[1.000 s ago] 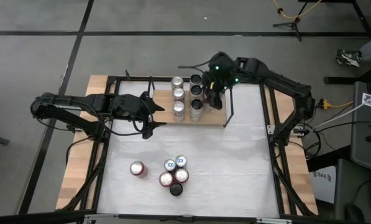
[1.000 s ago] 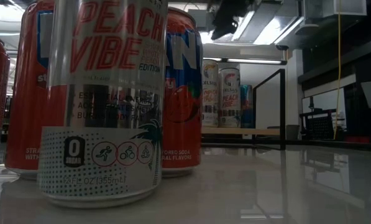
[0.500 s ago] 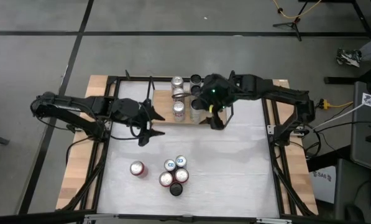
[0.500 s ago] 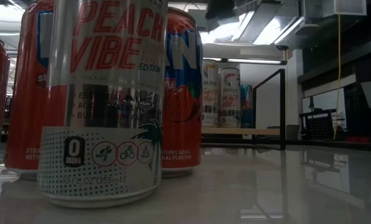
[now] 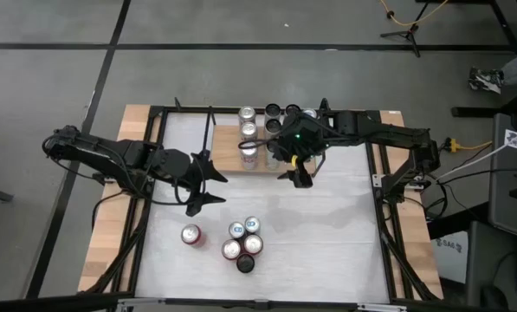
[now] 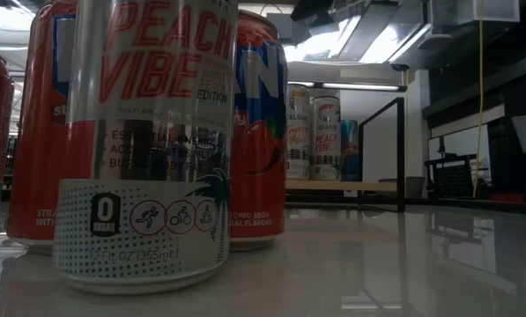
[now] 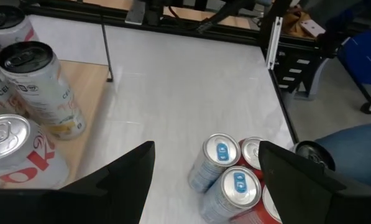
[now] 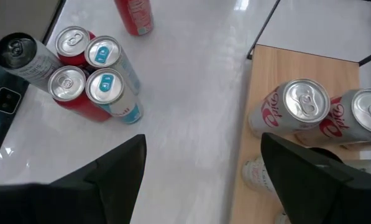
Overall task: Place canned beverage on shelf
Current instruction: Put the red soda can onto the shelf
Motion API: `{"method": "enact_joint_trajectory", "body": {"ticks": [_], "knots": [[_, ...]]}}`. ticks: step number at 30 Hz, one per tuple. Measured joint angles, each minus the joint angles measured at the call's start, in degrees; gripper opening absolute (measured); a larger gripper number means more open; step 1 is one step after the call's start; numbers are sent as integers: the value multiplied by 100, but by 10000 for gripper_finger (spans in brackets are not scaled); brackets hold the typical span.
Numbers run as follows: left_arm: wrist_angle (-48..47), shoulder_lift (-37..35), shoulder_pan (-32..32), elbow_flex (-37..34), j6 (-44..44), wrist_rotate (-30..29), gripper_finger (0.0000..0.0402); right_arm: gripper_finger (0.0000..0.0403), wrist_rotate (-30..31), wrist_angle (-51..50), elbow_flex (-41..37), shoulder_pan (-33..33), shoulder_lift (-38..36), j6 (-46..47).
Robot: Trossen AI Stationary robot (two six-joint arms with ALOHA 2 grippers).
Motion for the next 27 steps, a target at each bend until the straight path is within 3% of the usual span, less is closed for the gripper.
{"method": "enact_joint_trajectory", "body": {"ticks": [7, 15, 19, 24, 27], "knots": [[0, 0, -148, 0, 26, 0, 289, 312, 0, 0, 0, -15, 0, 0], [0, 71, -329, 2, 30, 10, 366, 312, 1, 0, 0, -15, 0, 1], [-11, 200, -513, 2, -89, 532, 394, 312, 0, -2, 0, -15, 0, 2], [-338, 238, -801, 2, -706, 1374, 396, 312, 0, 0, 0, -13, 0, 2], [-748, 238, -1072, 2, -958, 1289, 395, 312, 0, 0, 0, -13, 0, 3]]}}
